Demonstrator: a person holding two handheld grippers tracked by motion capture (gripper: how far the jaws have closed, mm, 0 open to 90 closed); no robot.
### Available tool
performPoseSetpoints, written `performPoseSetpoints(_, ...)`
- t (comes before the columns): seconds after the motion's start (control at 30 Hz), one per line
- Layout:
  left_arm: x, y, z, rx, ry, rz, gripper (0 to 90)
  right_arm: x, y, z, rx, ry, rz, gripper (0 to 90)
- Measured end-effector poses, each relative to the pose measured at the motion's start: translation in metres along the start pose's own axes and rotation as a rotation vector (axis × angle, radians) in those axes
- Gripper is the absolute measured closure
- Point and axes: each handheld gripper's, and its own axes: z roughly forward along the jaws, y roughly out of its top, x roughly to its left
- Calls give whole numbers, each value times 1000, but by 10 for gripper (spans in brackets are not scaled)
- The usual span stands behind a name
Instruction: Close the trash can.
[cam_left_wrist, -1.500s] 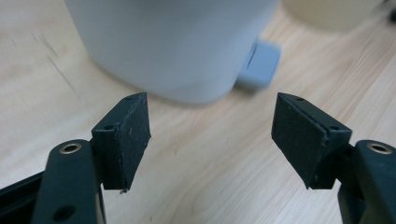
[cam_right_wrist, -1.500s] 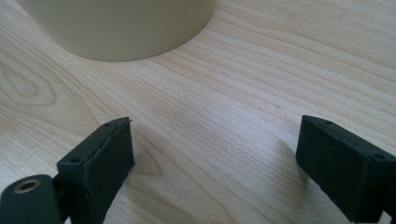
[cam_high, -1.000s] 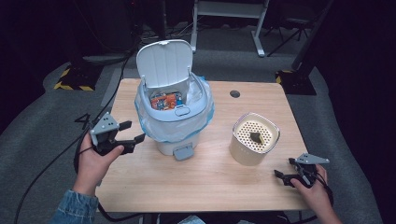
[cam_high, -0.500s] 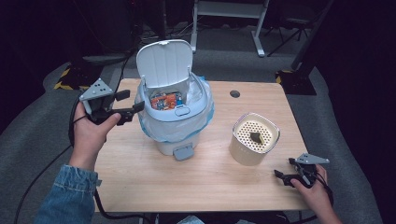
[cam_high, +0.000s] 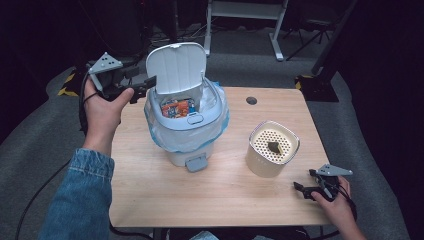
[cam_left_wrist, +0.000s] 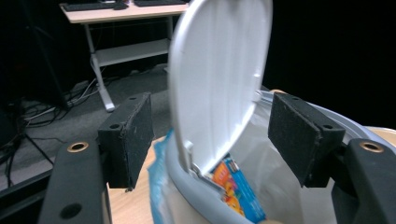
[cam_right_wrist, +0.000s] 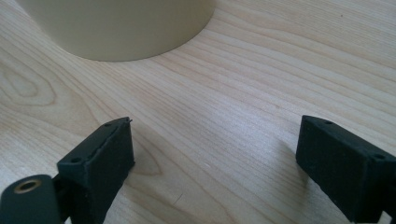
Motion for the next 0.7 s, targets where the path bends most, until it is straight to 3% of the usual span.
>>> performPoseSetpoints(0.27, 3, 9, 14, -16, -29, -10, 312, 0, 0, 0, 0, 0, 0, 111)
performPoseSetpoints(0.5, 2, 16, 12, -44, -85, -18, 335, 0, 0, 0, 0, 0, 0, 111)
performPoseSetpoints(0.7, -3, 17, 8, -29, -95, -5, 328, 0, 0, 0, 0, 0, 0, 111)
